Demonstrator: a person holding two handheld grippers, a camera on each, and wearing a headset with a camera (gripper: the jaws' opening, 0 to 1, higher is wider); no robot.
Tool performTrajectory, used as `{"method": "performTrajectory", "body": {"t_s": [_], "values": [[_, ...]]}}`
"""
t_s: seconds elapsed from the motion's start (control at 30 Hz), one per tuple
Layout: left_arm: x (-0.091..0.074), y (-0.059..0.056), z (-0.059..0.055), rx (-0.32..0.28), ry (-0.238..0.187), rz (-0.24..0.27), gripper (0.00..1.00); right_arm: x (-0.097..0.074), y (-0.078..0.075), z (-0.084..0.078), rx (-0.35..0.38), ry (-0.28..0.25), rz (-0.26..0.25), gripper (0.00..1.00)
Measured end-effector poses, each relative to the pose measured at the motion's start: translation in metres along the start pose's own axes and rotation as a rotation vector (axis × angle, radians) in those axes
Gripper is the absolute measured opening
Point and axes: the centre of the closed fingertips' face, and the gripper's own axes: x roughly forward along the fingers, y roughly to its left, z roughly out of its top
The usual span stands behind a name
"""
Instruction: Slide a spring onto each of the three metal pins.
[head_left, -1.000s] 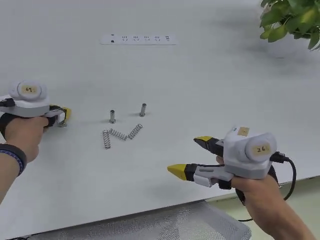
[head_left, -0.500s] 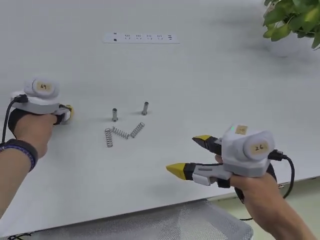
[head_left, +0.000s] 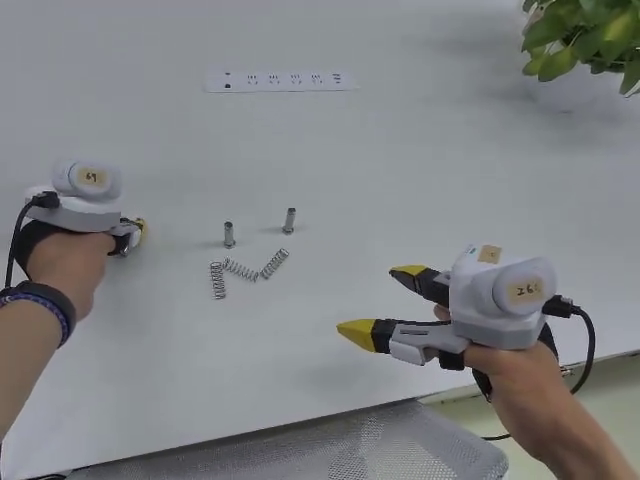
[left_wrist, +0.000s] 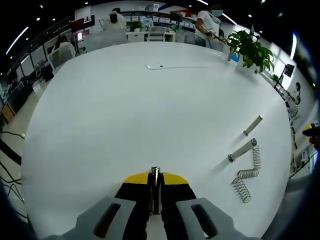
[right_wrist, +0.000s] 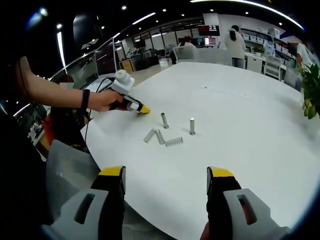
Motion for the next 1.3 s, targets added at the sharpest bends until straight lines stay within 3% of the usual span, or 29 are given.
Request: {"method": "performTrajectory", "body": {"t_s": [0.17, 0.37, 0.83, 1.3], "values": [[-0.007, 0.005, 0.007, -0.014, -0.027, 0.009, 0.00, -0.002, -0.001, -0.003, 0.002, -0.001, -0.002, 0.65], [-0.016, 0.009, 0.008, -0.025, -0.048, 0.023, 0.00, -0.005, -0.003, -0.005, 0.006, -0.002, -0.009, 0.64], [-0.037, 0.008, 0.010, -0.032, -0.083, 0.036, 0.00, -0.007, -0.005, -0.004, -0.007, -0.008, -0.009, 0.65], [-0.047, 0.005, 0.002, -0.021, -0.069, 0.027, 0.00, -0.010, -0.005, -0.009, -0.011, -0.006, -0.012, 0.65]]}}
